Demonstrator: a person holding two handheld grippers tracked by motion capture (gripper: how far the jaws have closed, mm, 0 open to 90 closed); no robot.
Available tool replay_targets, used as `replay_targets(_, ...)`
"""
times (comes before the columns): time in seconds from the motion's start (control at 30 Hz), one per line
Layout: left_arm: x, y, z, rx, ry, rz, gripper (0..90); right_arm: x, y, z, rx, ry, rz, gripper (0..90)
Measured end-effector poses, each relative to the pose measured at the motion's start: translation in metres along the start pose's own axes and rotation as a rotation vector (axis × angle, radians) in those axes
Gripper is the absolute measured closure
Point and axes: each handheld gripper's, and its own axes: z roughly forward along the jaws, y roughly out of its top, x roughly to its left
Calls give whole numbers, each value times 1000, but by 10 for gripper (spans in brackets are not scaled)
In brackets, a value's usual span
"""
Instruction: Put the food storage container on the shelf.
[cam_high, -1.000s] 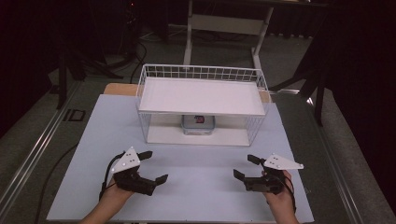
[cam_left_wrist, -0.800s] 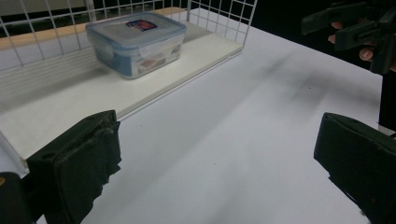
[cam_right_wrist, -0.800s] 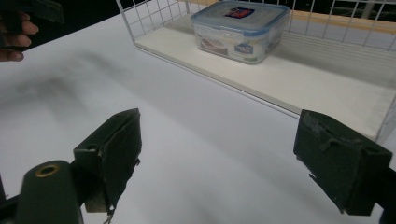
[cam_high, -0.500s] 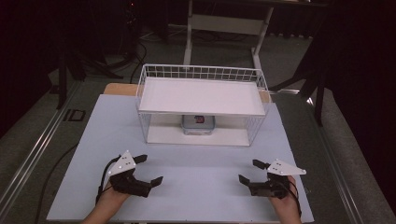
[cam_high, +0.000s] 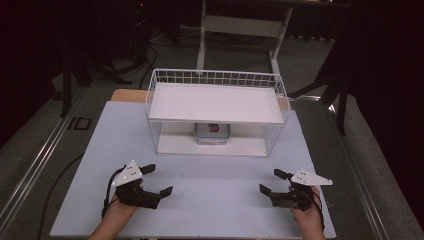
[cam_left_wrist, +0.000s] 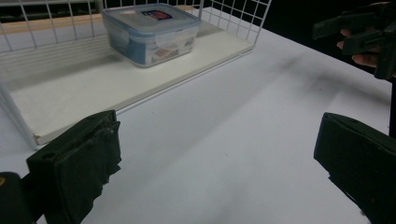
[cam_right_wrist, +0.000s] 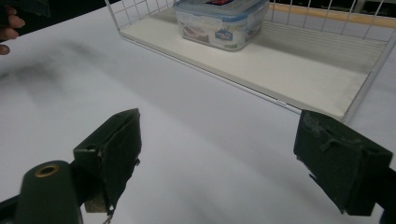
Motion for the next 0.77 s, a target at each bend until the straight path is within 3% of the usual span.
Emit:
replay_targets(0.17, 1, 1, -4, -16, 16, 9, 15, 0, 0, 1, 2, 5, -2, 150)
replay_targets(0.77, 2, 1, -5, -8, 23, 10, 15, -1, -2, 5, 13, 13, 7, 150)
